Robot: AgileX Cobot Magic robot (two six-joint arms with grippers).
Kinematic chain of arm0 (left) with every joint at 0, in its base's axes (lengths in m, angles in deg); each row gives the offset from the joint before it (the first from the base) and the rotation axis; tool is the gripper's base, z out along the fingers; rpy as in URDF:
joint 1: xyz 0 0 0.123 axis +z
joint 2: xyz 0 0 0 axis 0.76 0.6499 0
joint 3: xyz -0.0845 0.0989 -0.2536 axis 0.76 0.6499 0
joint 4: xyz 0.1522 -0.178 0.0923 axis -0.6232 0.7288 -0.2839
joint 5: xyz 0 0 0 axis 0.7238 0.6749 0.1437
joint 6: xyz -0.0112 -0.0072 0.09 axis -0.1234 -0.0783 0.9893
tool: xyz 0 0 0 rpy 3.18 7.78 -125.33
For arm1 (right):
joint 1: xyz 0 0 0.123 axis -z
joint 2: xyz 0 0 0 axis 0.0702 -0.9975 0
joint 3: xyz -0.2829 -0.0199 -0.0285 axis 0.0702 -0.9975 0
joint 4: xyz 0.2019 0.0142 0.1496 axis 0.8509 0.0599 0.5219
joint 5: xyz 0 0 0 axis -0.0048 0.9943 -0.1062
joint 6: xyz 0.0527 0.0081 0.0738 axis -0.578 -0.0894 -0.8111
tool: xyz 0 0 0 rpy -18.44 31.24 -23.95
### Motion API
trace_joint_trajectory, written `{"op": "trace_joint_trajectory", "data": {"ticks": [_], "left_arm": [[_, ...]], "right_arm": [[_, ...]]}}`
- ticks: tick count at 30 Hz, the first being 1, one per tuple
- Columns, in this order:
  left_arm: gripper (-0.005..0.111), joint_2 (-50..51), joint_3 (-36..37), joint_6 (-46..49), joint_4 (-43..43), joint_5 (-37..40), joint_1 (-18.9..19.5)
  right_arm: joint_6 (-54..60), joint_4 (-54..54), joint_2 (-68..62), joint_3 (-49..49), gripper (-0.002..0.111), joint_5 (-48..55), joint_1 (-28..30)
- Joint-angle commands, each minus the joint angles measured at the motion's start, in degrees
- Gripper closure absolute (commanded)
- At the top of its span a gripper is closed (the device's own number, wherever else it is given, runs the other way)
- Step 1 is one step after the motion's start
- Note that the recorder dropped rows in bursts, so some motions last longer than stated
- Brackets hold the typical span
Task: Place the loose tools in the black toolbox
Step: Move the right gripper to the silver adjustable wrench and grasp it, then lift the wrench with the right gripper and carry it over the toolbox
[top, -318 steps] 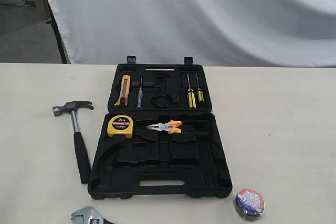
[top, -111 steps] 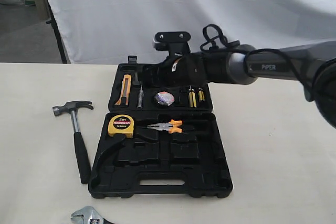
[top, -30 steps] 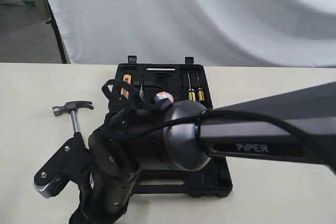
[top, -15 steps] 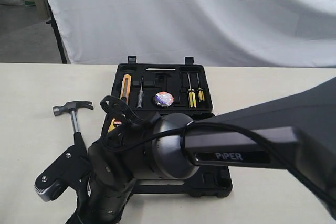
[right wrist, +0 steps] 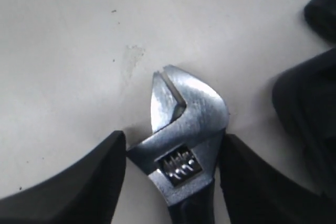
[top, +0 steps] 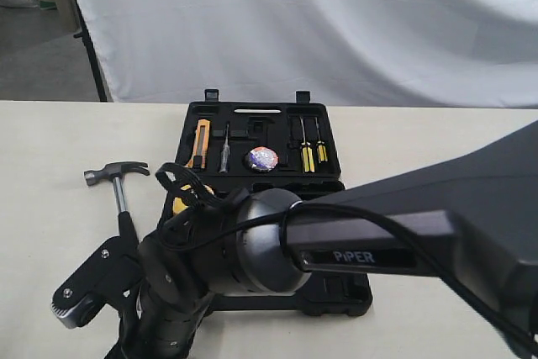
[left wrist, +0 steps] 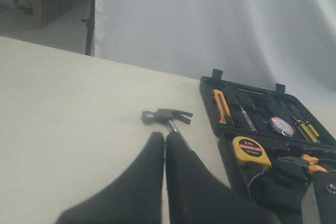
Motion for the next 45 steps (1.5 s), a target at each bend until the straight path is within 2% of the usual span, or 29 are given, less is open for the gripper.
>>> {"op": "trace_joint_trajectory", "data": {"ticks": [1, 7, 15, 20, 22, 24, 27, 30, 37, 45], "left_arm": [[0.106, -0.2, -0.2, -0.3, -0.3, -0.4, 1.5], [0.106, -0.2, -0.2, -0.3, -0.3, -0.4, 1.5], [0.106, -0.2, -0.2, -0.3, -0.3, -0.4, 1.5], [0.106, -0.2, -0.2, -0.3, -0.3, -0.4, 1.5], [0.106, -0.2, -0.2, -0.3, -0.3, -0.4, 1.5], [0.106, -0.2, -0.2, -0.3, -0.3, -0.4, 1.5], [0.106, -0.2, -0.2, -0.3, -0.3, -0.4, 1.5], [0.106, -0.2, -0.2, -0.3, -0.3, -0.4, 1.5], [0.106, -0.2, -0.2, -0.3, -0.3, -0.4, 1.5], [0.106, -0.2, -0.2, -0.3, -0.3, -0.4, 1.5]], "right_arm": [[0.9, -1.0, 0.4, -0.3, 0.109, 3.7, -2.9], [0.3, -5.6, 6.3, -0.3, 0.109, 7.5, -3.3], [-2.3, -6.2, 8.4, -0.3, 0.109, 7.5, -0.3], [-9.6, -8.1, 7.3, -0.3, 0.108, 6.6, -0.7], [-16.0, -13.5, 6.6, -0.3, 0.098, 5.6, -1.5], [-20.8, -16.8, 6.2, -0.3, 0.084, 4.9, -2.2], [-21.1, -16.7, 6.2, -0.3, 0.064, 3.9, -3.3], [-19.5, -16.7, 6.2, -0.3, 0.055, 2.9, -4.2], [-18.6, -16.6, 5.6, -0.3, 0.054, 0.3, -4.8], [-19.4, -17.4, -1.0, -0.3, 0.054, 1.5, -4.8]]}}
